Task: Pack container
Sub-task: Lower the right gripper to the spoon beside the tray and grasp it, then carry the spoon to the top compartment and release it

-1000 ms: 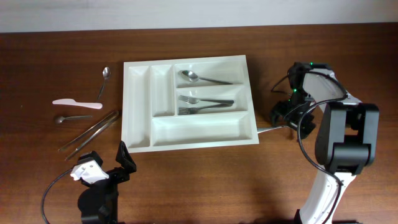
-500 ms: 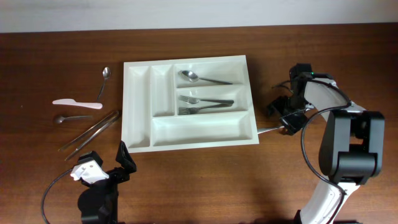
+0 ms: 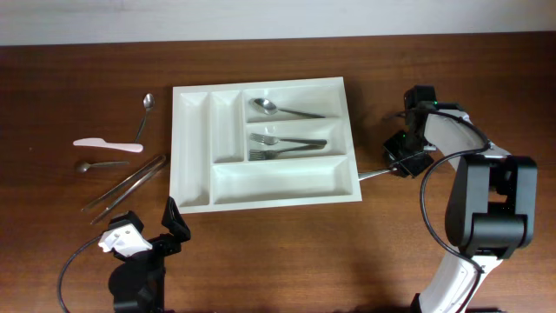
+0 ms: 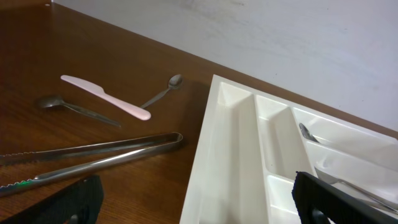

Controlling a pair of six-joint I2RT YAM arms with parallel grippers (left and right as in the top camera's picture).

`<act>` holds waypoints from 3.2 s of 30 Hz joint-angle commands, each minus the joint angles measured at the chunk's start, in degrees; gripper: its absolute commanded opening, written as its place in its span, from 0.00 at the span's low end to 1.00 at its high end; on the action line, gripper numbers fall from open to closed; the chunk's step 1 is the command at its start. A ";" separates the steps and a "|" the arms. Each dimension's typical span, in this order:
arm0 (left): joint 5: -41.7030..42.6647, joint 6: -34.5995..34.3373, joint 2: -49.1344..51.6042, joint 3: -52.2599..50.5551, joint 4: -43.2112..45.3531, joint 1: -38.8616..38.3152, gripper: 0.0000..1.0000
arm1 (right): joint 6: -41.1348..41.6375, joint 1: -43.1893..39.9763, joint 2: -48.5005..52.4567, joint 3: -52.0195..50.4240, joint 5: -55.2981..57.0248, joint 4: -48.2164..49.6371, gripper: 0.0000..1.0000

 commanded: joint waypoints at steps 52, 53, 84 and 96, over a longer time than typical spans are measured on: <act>0.61 1.14 -0.52 -0.24 0.00 0.33 0.99 | -73.61 10.21 4.66 49.07 -22.12 -6.16 0.04; 0.61 1.14 -0.52 -0.24 0.00 0.33 0.99 | -75.47 11.15 4.70 49.05 -22.08 -5.86 0.04; 0.61 1.14 -0.52 -0.24 -0.02 0.33 0.99 | -109.77 23.93 20.55 49.00 -21.07 -0.57 0.27; 0.61 1.14 -0.52 -0.24 -0.02 0.33 0.99 | -93.44 21.81 17.99 50.58 -20.83 4.37 0.98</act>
